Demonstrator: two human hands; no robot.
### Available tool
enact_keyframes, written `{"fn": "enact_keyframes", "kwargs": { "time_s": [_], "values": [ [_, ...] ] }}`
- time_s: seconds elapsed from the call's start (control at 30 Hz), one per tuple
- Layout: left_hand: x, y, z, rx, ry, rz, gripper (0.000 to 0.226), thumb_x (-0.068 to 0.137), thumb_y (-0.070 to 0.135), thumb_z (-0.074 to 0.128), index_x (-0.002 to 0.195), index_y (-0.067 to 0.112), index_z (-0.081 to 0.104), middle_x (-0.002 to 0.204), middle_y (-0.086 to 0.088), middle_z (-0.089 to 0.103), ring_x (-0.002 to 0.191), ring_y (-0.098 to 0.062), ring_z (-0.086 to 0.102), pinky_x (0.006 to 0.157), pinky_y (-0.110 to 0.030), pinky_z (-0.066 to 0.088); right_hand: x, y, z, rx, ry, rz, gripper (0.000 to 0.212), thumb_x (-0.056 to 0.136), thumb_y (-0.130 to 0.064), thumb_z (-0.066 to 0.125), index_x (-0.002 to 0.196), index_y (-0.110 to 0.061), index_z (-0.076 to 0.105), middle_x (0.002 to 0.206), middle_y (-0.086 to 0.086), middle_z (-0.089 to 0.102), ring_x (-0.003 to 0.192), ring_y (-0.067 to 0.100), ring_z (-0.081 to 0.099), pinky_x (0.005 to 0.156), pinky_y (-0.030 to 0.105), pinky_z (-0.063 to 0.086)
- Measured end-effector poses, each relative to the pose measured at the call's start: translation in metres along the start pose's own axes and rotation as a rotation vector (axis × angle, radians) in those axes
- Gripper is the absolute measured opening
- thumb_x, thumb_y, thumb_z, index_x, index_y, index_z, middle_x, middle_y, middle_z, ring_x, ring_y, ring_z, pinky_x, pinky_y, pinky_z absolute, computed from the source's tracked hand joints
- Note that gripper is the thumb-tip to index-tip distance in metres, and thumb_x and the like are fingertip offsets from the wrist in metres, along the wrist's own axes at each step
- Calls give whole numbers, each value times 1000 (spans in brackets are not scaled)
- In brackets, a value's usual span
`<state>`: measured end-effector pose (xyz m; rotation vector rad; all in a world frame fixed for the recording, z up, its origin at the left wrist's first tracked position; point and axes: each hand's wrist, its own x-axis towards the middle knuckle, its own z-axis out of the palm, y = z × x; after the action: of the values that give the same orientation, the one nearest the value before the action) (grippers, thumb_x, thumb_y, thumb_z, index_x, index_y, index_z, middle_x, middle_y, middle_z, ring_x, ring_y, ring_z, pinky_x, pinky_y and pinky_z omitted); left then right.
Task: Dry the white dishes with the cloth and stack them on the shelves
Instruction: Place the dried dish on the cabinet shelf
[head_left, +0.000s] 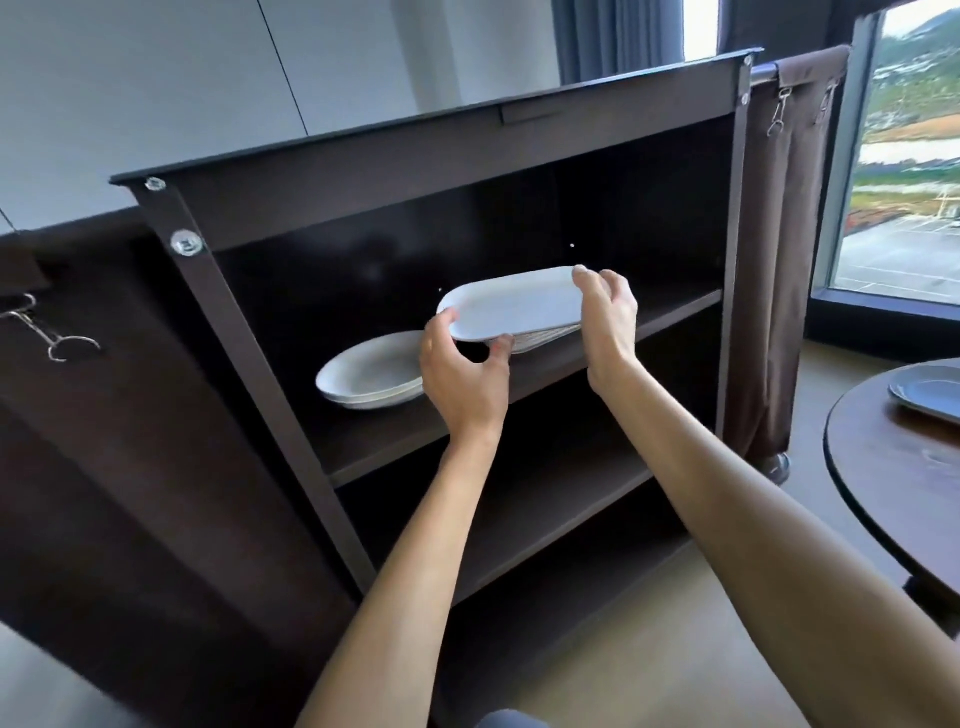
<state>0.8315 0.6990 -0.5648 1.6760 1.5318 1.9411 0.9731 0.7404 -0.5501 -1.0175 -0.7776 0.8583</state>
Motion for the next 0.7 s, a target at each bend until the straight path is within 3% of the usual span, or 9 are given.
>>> {"fn": "enact_keyframes", "kwargs": {
  "time_s": [0.23,0.33,0.43,0.6,0.7],
  "values": [
    [23,-2,52,67,7,-45,53,79,20,85,126,9,64,129,-8,62,117,-24,59,89,-17,31,60,6,-9,-99,30,11,55,85,-59,61,124,-21,65,117,-8,64,113,12,57,85,28,38],
    [27,-7,74,80,3,-62,53,78,21,86,125,10,63,130,-9,60,114,-25,59,86,-19,31,82,12,-12,-102,17,5,49,84,-60,61,117,-26,66,109,-13,64,104,5,56,86,30,37],
    [30,-16,91,122,-25,-95,58,78,26,87,128,14,60,129,-8,61,115,-25,59,89,-25,34,104,17,-15,-109,13,-4,49,83,-63,59,115,-27,68,107,-14,64,100,2,55,85,31,38],
    [36,-28,113,146,-26,-142,64,75,32,89,128,19,57,131,-9,55,111,-26,60,87,-23,34,135,24,-11,-135,-21,-15,54,83,-65,58,120,-27,68,103,-17,63,95,-1,54,81,28,37],
    [42,-32,120,166,-20,-150,66,74,32,90,129,18,56,132,-11,52,111,-30,60,94,-30,40,152,30,-4,-152,-40,0,58,84,-66,58,125,-26,66,108,-12,64,103,8,55,87,31,37]
  ]
}}
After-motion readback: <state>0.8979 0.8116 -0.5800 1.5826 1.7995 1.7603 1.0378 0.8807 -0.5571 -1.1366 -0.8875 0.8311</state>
